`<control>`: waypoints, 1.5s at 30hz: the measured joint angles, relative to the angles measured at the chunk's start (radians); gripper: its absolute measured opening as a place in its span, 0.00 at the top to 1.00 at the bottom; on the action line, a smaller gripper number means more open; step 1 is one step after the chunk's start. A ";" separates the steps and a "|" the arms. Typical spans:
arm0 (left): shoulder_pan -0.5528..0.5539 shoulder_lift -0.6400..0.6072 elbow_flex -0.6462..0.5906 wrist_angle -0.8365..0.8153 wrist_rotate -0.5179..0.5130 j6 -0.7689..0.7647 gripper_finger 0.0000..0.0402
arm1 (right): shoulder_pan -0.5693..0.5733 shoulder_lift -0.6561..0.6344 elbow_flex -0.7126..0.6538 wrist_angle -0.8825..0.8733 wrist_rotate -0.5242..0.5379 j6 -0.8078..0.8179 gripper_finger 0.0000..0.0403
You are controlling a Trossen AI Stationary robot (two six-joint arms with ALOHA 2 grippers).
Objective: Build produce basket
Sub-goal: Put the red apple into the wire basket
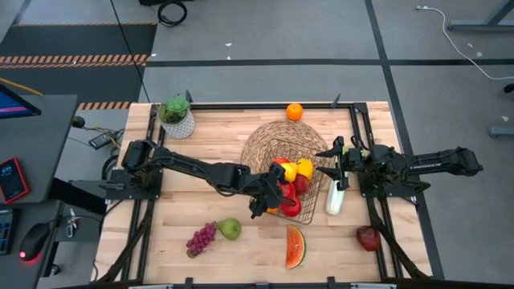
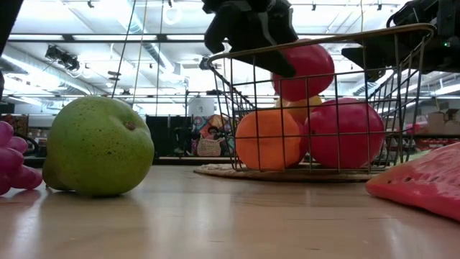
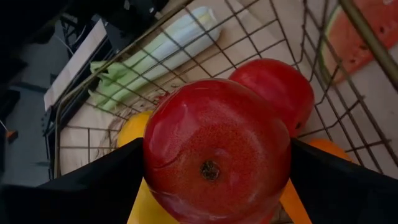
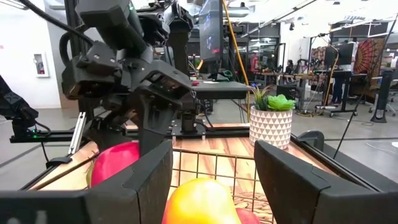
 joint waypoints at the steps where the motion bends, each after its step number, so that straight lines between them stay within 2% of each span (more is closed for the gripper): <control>1: 0.001 0.000 0.000 0.001 0.000 -0.005 0.09 | 0.000 0.000 0.000 0.000 0.000 0.000 0.43; 9: -0.002 0.000 0.000 0.034 0.000 -0.041 0.08 | 0.000 0.000 0.000 0.000 0.000 0.000 0.43; 16: -0.001 0.000 0.000 0.067 -0.011 -0.055 0.01 | 0.000 0.000 0.000 0.000 0.000 0.000 0.43; 45: -0.012 -0.016 -0.001 0.058 0.023 -0.101 0.00 | 0.000 0.000 0.000 0.000 0.000 0.000 0.43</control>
